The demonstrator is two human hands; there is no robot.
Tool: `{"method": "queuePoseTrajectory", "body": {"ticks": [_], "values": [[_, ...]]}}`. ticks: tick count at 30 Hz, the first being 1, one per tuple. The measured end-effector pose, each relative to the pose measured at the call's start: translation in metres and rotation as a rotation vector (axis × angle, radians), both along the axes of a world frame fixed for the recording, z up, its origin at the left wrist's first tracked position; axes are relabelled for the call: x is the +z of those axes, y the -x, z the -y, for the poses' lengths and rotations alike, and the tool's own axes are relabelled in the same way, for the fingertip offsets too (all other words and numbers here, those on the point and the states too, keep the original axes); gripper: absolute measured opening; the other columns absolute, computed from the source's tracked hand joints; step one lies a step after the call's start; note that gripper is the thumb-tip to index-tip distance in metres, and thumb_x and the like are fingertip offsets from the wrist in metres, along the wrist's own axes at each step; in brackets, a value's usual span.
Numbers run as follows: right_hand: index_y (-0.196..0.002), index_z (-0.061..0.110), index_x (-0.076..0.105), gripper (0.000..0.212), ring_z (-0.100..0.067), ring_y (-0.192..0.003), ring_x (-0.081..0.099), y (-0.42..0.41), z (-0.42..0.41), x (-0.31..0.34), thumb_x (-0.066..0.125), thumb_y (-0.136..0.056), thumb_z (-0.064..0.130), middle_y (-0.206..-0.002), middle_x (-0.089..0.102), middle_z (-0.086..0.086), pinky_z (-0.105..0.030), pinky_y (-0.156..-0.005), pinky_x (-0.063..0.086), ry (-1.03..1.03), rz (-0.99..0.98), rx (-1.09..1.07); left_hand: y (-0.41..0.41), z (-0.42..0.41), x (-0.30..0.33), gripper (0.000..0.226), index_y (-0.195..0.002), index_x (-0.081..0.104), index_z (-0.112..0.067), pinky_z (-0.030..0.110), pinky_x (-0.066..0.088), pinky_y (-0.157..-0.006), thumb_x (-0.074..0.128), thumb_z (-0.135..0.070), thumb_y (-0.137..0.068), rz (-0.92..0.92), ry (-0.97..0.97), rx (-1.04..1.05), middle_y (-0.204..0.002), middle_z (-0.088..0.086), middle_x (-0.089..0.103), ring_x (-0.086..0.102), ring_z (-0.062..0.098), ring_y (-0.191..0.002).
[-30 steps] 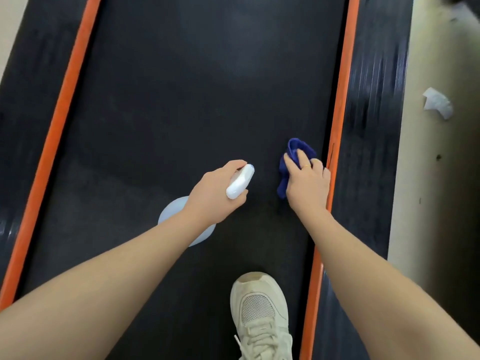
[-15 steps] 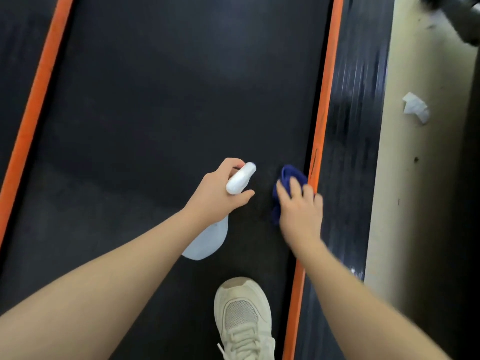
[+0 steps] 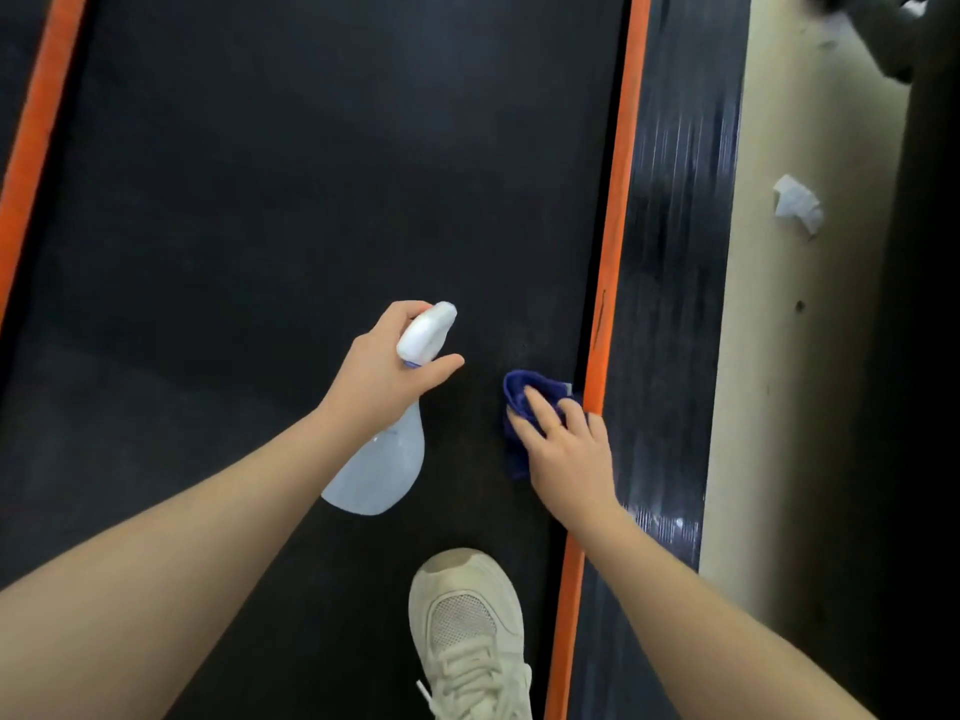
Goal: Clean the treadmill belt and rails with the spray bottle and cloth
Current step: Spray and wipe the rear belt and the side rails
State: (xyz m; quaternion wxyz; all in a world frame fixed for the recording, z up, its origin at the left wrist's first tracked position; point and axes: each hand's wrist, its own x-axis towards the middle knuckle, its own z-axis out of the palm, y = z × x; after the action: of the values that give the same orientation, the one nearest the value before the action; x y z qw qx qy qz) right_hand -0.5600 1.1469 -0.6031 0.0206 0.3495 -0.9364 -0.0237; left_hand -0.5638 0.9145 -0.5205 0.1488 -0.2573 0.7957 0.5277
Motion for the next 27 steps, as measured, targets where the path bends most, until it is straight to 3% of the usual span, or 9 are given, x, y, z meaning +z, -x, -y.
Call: {"method": "queuePoseTrajectory", "body": {"ticks": [2, 4, 7, 10, 14, 17, 20, 24, 27], "values": [[-0.105, 0.019, 0.070, 0.038, -0.030, -0.091, 0.048, 0.026, 0.009, -0.002, 0.045, -0.078, 0.014, -0.119, 0.064, -0.007, -0.037, -0.071, 0.032, -0.022, -0.035, 0.059, 0.000, -0.001, -0.003, 0.048, -0.125, 0.046, -0.028, 0.012, 0.038, -0.070, 0.070, -0.032, -0.083, -0.008, 0.007, -0.013, -0.115, -0.011, 0.055, 0.052, 0.009, -0.103], [-0.111, 0.019, 0.067, 0.038, -0.032, -0.094, 0.054, 0.065, 0.034, 0.004, 0.054, -0.076, 0.011, -0.122, 0.062, -0.008, -0.037, -0.074, 0.038, -0.018, -0.038, -0.117, -0.002, -0.002, -0.006, 0.046, -0.126, 0.045, -0.028, 0.012, 0.039, -0.070, 0.067, -0.028, -0.086, -0.013, 0.012, -0.055, -0.116, -0.010, 0.055, 0.053, 0.010, -0.103], [-0.122, 0.018, 0.061, 0.050, -0.035, -0.107, 0.053, 0.080, 0.059, 0.008, 0.068, -0.074, 0.010, -0.132, 0.056, -0.008, -0.043, -0.083, 0.041, 0.043, 0.114, -0.377, -0.010, -0.001, -0.012, 0.045, -0.127, 0.041, -0.027, 0.016, 0.041, -0.070, 0.063, -0.019, -0.087, 0.013, -0.015, -0.092, -0.117, -0.004, 0.055, 0.054, 0.014, -0.104], [-0.107, 0.018, 0.069, 0.050, -0.034, -0.091, 0.060, 0.036, 0.049, 0.006, 0.078, -0.058, 0.013, -0.121, 0.063, -0.008, -0.039, -0.069, 0.046, 0.117, 0.118, -0.081, -0.017, 0.004, -0.011, 0.046, -0.128, 0.038, -0.027, 0.017, 0.042, -0.071, 0.061, -0.020, -0.089, 0.049, -0.039, -0.083, -0.116, -0.005, 0.053, 0.054, 0.014, -0.105], [-0.107, 0.026, 0.068, 0.044, -0.029, -0.088, 0.055, 0.059, 0.032, 0.005, 0.074, -0.064, 0.021, -0.121, 0.062, -0.002, -0.034, -0.065, 0.042, 0.003, 0.118, 0.330, -0.020, 0.012, -0.016, 0.045, -0.129, 0.038, -0.029, 0.019, 0.043, -0.073, 0.060, -0.026, -0.090, 0.056, -0.036, 0.001, -0.117, -0.005, 0.054, 0.054, 0.011, -0.102], [-0.107, 0.023, 0.069, 0.047, -0.032, -0.083, 0.059, 0.103, 0.039, 0.000, 0.078, -0.062, 0.016, -0.117, 0.065, -0.005, -0.034, -0.064, 0.042, 0.032, 0.005, 0.055, -0.022, 0.014, -0.018, 0.044, -0.131, 0.039, -0.025, 0.017, 0.041, -0.071, 0.059, -0.026, -0.091, 0.042, -0.015, 0.021, -0.118, -0.005, 0.053, 0.054, 0.012, -0.102], [-0.108, 0.018, 0.069, 0.050, -0.042, -0.082, 0.057, 0.077, 0.052, 0.002, 0.076, -0.059, 0.014, -0.116, 0.064, -0.012, -0.041, -0.063, 0.046, 0.135, 0.052, -0.148, -0.021, 0.014, -0.016, 0.045, -0.132, 0.039, -0.022, 0.016, 0.040, -0.071, 0.058, -0.025, -0.092, 0.035, -0.016, 0.021, -0.119, -0.003, 0.053, 0.053, 0.014, -0.105], [-0.112, 0.016, 0.067, 0.053, -0.039, -0.079, 0.055, 0.017, 0.033, 0.011, 0.074, -0.059, 0.017, -0.118, 0.060, -0.015, -0.039, -0.059, 0.049, 0.125, 0.249, 0.115, -0.022, 0.017, -0.016, 0.045, -0.131, 0.039, -0.022, 0.016, 0.041, -0.071, 0.059, -0.024, -0.091, 0.025, -0.013, 0.034, -0.118, -0.002, 0.054, 0.054, 0.015, -0.105], [-0.116, 0.018, 0.065, 0.057, -0.036, -0.074, 0.056, 0.036, 0.028, 0.012, 0.077, -0.059, 0.021, -0.116, 0.061, -0.014, -0.037, -0.058, 0.045, 0.011, 0.217, 0.226, -0.023, 0.015, -0.015, 0.046, -0.132, 0.038, -0.023, 0.015, 0.040, -0.069, 0.059, -0.025, -0.092, 0.033, -0.002, 0.042, -0.120, -0.002, 0.054, 0.054, 0.015, -0.104]]}}
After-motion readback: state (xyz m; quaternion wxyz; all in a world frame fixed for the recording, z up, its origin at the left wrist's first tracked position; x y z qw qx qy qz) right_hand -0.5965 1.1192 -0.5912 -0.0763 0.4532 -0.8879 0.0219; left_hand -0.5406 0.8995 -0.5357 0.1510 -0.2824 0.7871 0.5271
